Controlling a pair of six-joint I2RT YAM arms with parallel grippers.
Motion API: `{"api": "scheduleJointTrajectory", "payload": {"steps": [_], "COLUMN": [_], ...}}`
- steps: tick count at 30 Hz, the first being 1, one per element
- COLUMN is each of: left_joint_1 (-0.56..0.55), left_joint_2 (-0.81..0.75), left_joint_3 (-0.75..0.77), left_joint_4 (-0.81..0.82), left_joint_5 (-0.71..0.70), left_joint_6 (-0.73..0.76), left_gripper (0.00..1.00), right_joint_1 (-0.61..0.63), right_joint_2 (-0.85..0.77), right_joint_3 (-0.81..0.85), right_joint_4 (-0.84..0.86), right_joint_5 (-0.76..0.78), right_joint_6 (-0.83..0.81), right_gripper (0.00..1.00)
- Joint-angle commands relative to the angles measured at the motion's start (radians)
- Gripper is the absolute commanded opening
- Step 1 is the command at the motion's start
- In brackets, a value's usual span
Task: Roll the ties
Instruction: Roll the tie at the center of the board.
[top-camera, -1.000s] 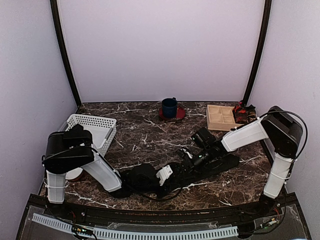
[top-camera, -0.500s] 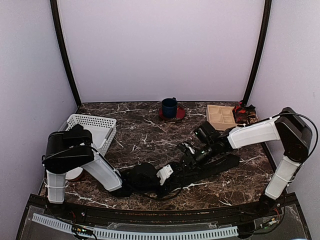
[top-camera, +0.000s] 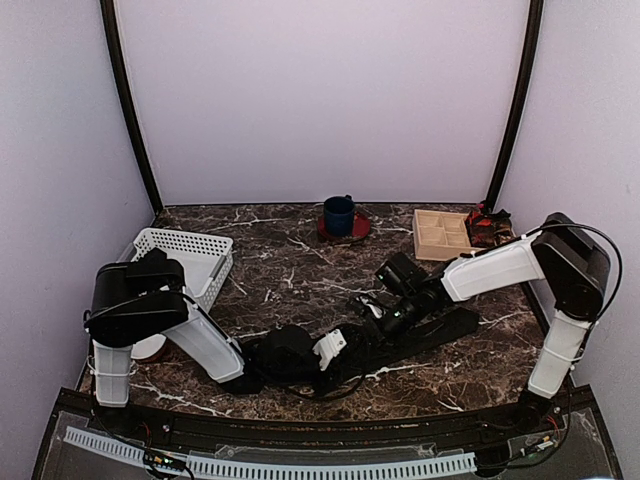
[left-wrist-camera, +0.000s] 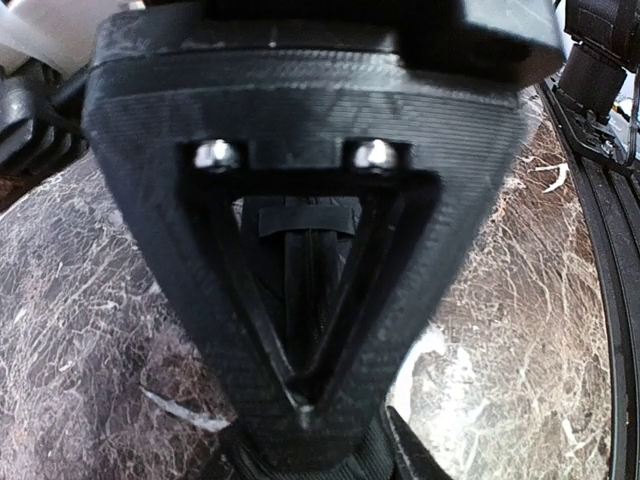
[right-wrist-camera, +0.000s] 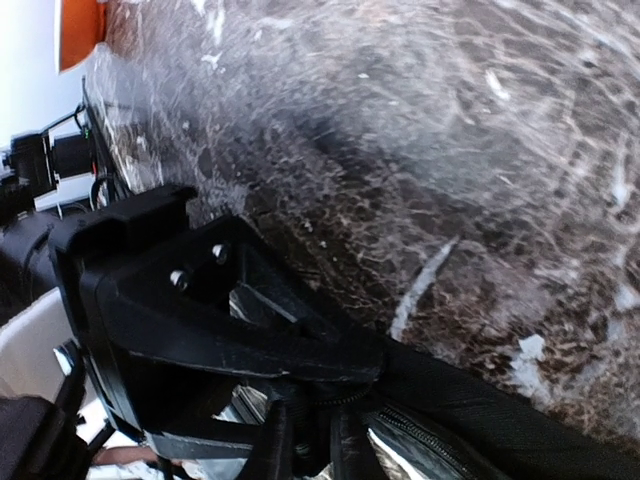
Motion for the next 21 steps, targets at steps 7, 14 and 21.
{"api": "scheduleJointTrajectory", "payload": {"steps": [7,14,21], "left_joint_1": [0.007,0.007,0.003], "left_joint_2": [-0.026,-0.036,0.064], "left_joint_3": [-0.088,-0.186,-0.203], "left_joint_4": [-0.088,0.179,0.36], "left_joint_5": [0.044,-0.011,0.004], "left_joint_6": [-0.014,0.015,-0.022], "left_gripper": [0.65,0.72,0.72], "right_joint_1": [-0.056,-0.116,-0.136], "right_joint_2": [0.043,0.12,0.154], "right_joint_3": [-0.105,-0.125,-0.19], "right_joint_4": [0.094,0.132,0.214], "right_joint_5": [-0.057,-0.09,-0.1], "right_joint_6": [-0.081,-0.159,-0.121], "right_gripper": [0.0,0.0,0.0]}}
